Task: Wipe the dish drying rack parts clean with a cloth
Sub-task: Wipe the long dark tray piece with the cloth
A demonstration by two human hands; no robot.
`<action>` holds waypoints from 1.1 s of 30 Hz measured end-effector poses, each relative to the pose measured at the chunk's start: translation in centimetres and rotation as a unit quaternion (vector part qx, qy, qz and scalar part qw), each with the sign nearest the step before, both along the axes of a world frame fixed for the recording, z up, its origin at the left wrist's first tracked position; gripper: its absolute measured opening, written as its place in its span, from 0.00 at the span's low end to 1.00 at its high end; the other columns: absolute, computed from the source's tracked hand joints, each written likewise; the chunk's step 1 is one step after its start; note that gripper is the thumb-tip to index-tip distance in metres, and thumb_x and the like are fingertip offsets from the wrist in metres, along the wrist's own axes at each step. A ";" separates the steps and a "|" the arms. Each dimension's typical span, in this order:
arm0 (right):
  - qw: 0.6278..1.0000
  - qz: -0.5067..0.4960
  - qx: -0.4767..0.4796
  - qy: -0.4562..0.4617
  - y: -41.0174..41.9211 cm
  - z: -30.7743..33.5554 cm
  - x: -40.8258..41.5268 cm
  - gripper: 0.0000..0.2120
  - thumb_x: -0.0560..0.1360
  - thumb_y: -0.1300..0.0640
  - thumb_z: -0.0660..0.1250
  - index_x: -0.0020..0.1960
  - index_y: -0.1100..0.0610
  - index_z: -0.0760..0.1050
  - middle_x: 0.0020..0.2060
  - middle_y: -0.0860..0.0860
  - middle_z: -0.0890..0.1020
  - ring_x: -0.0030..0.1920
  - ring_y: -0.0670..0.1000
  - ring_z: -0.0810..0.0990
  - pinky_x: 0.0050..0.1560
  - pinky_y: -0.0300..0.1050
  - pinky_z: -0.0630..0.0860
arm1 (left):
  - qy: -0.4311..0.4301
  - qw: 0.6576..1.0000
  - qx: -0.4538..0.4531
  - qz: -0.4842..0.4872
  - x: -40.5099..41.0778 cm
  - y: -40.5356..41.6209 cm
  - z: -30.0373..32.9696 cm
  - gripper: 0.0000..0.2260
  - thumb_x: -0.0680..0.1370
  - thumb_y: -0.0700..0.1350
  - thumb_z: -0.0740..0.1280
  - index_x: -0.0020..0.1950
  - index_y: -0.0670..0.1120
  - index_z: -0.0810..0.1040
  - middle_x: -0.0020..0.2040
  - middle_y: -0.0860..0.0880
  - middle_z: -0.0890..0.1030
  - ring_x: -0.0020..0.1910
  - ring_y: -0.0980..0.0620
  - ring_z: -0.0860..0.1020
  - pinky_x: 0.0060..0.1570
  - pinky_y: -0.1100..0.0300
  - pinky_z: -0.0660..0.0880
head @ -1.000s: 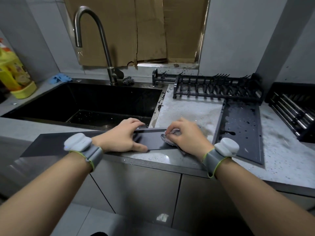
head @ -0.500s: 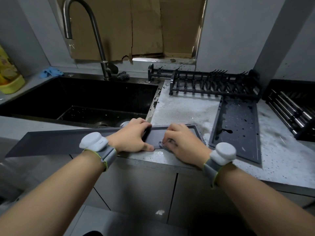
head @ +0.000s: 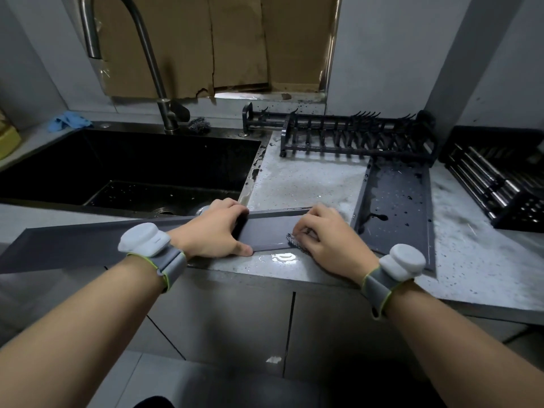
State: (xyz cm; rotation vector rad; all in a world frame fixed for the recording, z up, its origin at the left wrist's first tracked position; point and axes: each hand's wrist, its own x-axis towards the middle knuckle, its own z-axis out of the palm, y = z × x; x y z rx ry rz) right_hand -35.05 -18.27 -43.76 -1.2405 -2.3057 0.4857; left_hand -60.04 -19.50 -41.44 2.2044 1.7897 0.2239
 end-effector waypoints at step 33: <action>0.997 -0.019 0.069 0.011 0.2 3.5 0.9 0.05 0.81 0.56 0.63 0.51 0.55 0.77 0.46 0.48 0.70 0.47 0.48 0.70 0.45 0.36 0.66 | 0.001 1.000 -0.005 0.004 -0.1 0.3 0.0 0.40 0.70 0.57 0.77 0.77 0.47 0.65 0.72 0.52 0.66 0.70 0.52 0.62 0.71 0.55 0.63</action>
